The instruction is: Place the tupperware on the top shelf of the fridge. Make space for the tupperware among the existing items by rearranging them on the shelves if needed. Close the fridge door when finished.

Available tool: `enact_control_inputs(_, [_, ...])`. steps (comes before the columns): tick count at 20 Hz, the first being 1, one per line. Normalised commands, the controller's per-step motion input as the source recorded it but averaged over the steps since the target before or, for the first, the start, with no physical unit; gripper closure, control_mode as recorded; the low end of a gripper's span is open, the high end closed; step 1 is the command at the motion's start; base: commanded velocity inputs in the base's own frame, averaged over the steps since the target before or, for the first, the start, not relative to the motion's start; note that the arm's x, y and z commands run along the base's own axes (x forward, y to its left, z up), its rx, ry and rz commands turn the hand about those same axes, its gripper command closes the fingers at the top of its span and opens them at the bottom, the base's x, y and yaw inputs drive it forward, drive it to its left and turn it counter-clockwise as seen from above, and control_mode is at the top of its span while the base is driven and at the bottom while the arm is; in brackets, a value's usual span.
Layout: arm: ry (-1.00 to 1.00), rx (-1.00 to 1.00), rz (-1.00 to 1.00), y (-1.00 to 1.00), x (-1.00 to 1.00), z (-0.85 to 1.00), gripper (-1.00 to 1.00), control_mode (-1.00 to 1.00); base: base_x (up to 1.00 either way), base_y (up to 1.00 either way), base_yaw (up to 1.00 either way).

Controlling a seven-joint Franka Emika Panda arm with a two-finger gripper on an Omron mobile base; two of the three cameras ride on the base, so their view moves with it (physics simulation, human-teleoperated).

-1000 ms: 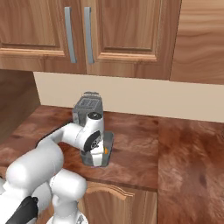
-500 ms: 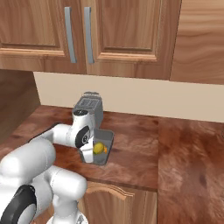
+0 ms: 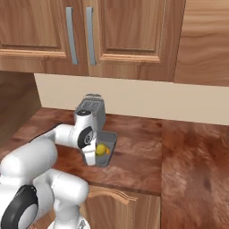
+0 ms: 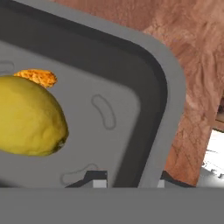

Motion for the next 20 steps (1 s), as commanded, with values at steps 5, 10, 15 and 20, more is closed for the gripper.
enact_control_inputs(5, [-0.10,0.00,-0.09,-0.04,-0.80,0.85,1.00,-1.00,0.00,0.00,0.00])
enact_control_inputs(10, [-0.26,0.00,-0.02,0.00,-1.00,0.92,1.00,-1.00,0.00,0.00,0.00])
enact_control_inputs(15, [-0.27,0.00,0.07,0.00,-1.00,0.82,1.00,-1.00,0.00,0.00,0.00])
enact_control_inputs(20, [-0.08,0.00,0.15,0.09,-0.82,0.89,1.00,-1.00,0.00,0.00,0.00])
